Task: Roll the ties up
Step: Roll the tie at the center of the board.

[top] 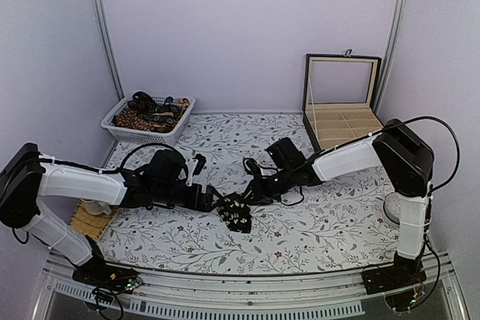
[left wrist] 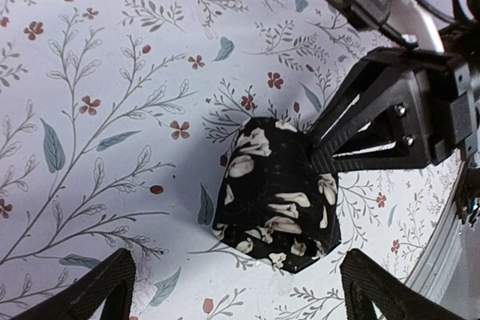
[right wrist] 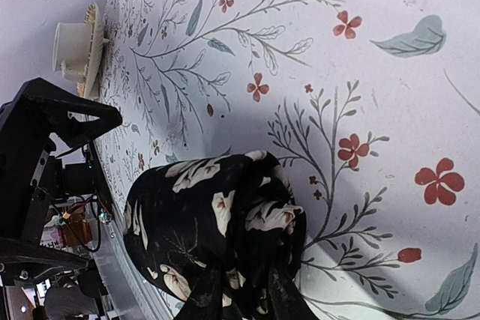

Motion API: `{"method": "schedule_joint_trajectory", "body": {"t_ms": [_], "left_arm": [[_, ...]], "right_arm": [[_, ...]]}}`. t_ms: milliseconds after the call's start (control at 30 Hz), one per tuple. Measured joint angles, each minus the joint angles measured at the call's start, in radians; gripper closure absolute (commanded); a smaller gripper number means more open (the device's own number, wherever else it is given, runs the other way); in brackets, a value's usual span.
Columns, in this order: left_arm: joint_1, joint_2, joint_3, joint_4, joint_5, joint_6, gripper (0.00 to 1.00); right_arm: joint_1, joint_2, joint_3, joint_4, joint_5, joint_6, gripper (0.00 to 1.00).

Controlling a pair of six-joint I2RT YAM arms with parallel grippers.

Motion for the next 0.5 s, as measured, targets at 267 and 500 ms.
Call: {"method": "schedule_joint_trajectory", "body": {"t_ms": [267, 500], "left_arm": [[0.034, 0.034, -0.04, 0.128, 0.114, -0.05, 0.12], [0.052, 0.021, -0.072, 0.149, 0.13, -0.068, 0.16]], "right_arm": [[0.028, 0.0, 0.01, -0.021, 0.035, 0.002, 0.41], [0.033, -0.002, 0.071, -0.125, 0.105, -0.043, 0.23]]}}
